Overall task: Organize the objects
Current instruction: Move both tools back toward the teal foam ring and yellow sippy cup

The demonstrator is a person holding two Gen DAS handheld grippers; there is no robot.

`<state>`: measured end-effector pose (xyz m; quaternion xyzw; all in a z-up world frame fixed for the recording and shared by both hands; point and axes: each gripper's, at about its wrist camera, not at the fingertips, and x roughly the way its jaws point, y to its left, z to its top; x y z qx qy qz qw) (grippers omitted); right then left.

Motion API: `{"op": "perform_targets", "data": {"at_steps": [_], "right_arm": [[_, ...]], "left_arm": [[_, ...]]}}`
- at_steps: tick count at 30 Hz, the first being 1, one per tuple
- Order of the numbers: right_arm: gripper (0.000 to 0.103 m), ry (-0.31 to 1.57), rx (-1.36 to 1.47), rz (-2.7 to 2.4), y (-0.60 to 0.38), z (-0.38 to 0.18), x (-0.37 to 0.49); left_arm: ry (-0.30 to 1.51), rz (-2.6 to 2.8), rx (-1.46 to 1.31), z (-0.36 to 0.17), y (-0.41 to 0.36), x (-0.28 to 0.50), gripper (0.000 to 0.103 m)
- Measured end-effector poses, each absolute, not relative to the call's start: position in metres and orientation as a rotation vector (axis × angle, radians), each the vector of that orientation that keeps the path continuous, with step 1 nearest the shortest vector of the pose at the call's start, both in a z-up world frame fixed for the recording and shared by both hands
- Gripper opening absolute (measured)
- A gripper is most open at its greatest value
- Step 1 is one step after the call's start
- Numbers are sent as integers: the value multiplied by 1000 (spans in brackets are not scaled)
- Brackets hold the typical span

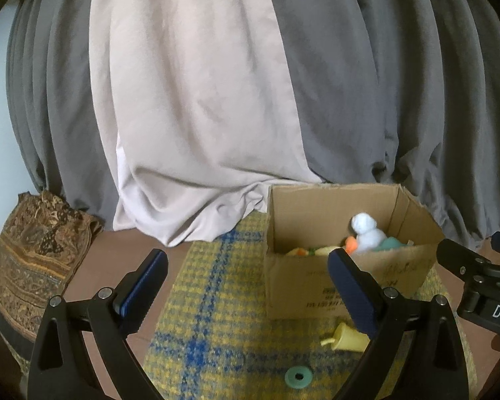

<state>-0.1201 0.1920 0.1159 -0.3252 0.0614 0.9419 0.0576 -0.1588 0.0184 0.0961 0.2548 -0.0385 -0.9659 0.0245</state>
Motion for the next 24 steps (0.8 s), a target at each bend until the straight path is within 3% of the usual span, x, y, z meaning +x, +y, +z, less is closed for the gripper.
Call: {"op": "perform_targets", "data": {"at_steps": [24], "right_arm": [[100, 188, -1111, 2790, 195, 57, -97]], "left_arm": [[-115, -2975, 938, 33, 21, -133, 98]]}}
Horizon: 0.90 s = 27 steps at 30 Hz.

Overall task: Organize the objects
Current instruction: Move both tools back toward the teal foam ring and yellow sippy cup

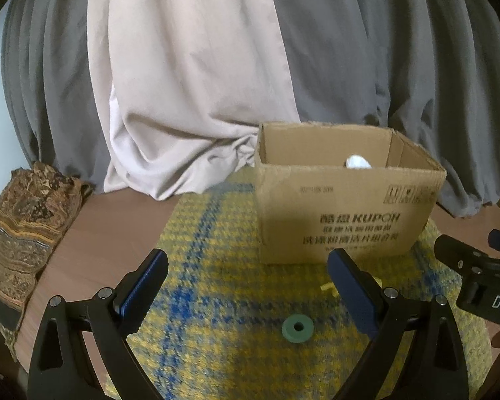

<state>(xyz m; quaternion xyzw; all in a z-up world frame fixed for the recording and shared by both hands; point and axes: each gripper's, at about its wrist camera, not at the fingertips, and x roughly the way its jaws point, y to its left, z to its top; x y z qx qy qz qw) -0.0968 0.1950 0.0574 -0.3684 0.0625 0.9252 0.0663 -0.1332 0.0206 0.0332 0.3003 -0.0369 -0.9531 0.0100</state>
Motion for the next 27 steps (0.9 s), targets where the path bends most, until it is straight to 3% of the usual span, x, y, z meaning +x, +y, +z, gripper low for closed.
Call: {"op": "perform_targets", "data": {"at_steps": [27], "right_arm": [[100, 181, -1264, 2697, 204, -4, -107]], "left_arm": [[-120, -2944, 1222, -44, 35, -145, 95]]}}
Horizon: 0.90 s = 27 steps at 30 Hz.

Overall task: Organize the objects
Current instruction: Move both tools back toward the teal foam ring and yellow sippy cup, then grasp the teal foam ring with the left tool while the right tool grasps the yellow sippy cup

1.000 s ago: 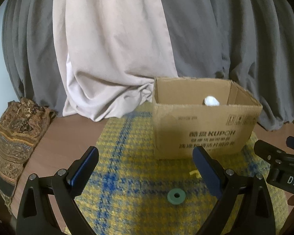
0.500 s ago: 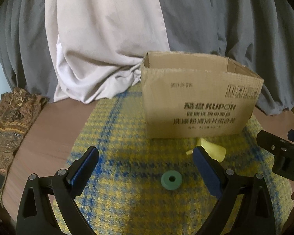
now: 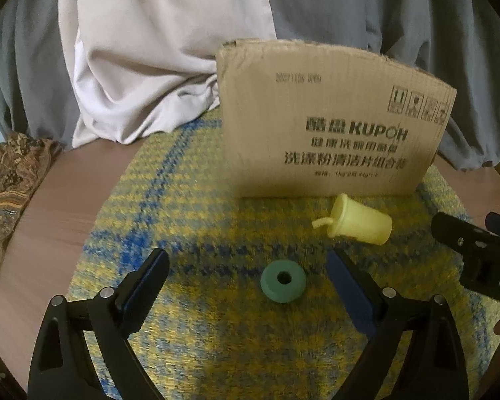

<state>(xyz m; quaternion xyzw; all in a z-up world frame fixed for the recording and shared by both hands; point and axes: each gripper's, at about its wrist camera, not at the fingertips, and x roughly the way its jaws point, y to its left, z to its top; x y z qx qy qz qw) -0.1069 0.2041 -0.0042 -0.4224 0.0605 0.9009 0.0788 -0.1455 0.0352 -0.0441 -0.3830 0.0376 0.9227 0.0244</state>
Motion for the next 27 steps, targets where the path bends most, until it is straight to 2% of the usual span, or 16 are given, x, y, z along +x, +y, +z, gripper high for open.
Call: {"op": "perform_targets", "data": {"at_steps": [4, 10, 15, 24, 25, 27], "right_arm": [[100, 182, -1269, 2695, 205, -5, -109], [100, 182, -1281, 2695, 207, -8, -112], [100, 205, -1294, 2696, 211, -12, -115], [100, 203, -1299, 2694, 210, -16, -119], [100, 202, -1299, 2692, 210, -16, -120], [100, 202, -1301, 2693, 210, -16, -119]], "left_arm": [[133, 2810, -1212, -52, 41, -148, 88], [129, 2754, -1269, -65, 48, -157, 68], [154, 2737, -1306, -74, 53, -161, 64], [174, 2705, -1305, -78, 59, -161, 43], [178, 2700, -1301, -78, 60, -161, 37], [191, 2700, -1295, -76, 62, -159, 35]]}}
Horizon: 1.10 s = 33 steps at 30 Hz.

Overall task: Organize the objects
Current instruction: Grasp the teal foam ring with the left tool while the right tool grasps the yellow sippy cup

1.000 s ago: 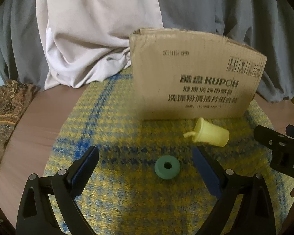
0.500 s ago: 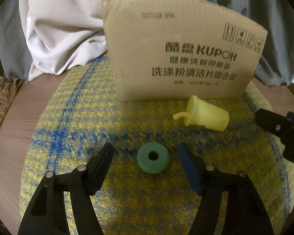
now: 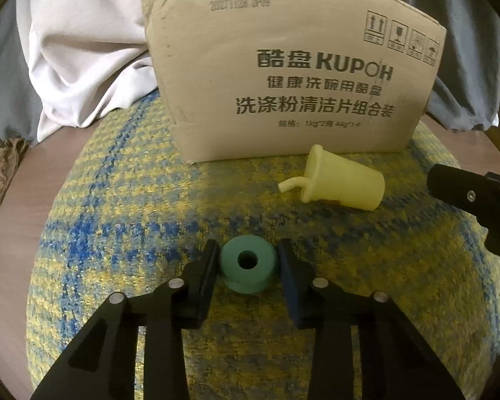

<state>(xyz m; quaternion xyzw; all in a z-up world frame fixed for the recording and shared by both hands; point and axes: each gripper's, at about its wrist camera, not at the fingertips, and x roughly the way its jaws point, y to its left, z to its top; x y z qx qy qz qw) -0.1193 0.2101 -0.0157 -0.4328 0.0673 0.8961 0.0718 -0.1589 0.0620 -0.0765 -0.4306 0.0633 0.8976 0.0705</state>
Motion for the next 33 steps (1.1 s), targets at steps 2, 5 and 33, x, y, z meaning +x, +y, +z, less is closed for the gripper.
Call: {"op": "perform_targets", "data": {"at_steps": [2, 5, 33], "right_arm": [[100, 198, -1299, 2694, 210, -15, -120], [100, 189, -1295, 2698, 209, -14, -120], [100, 159, -1380, 2727, 141, -24, -158]], "left_arm": [[183, 2702, -1295, -76, 62, -157, 35], [177, 2713, -1292, -75, 60, -156, 35], [85, 2869, -1266, -54, -21, -157, 35]]}}
